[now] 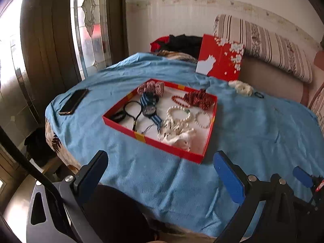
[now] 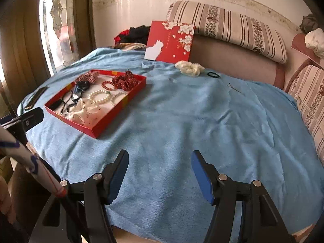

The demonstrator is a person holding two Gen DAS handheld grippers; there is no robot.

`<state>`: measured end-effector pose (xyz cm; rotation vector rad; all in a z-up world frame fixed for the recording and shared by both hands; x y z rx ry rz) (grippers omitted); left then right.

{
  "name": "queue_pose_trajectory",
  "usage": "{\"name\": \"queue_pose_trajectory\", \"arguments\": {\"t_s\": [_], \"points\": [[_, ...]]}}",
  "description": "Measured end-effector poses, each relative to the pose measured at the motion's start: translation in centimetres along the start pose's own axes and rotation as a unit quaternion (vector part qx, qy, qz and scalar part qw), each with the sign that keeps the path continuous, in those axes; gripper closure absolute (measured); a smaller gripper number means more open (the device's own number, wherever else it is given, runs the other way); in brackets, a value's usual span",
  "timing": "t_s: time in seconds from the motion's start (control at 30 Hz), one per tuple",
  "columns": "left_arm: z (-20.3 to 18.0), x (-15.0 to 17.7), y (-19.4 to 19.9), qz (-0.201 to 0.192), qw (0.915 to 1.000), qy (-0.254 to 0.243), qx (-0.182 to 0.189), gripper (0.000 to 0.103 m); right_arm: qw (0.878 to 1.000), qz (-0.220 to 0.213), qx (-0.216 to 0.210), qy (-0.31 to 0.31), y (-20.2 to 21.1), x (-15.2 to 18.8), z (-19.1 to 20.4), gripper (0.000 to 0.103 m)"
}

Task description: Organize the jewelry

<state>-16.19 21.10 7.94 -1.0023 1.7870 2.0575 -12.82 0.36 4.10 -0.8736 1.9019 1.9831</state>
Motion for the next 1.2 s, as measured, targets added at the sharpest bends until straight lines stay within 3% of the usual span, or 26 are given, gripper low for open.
{"name": "queue_pose_trajectory", "arguments": {"t_s": [0.17, 0.83, 1.2], "points": [[0.1, 0.5, -1.3, 0.018, 0.9997, -0.014, -0.014, 0.0, 1.0, 0.013, 0.005, 0.007, -0.8, 0.0, 0.7, 0.035], [0.2, 2.1, -5.2, 0.079, 0.9968, -0.009, -0.004, 0.0, 0.999, 0.038, 0.02, 0.021, -3.9, -0.1, 1.9, 0.034], [0.6, 1.4, -6.1, 0.085, 0.9963, -0.01, -0.009, 0.0, 0.999, 0.047, 0.015, 0.017, -5.2, -0.3, 1.6, 0.033]]}}
Point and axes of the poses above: each gripper's, at about its wrist camera, not at the fingertips, and y roughly against the way its jaws point, z to its left, x to its underside, the point moved 9 cm from there along -y, roughly the way its jaws point, and after that the axes turned 10 degrees about z, right-handed, at the moved point
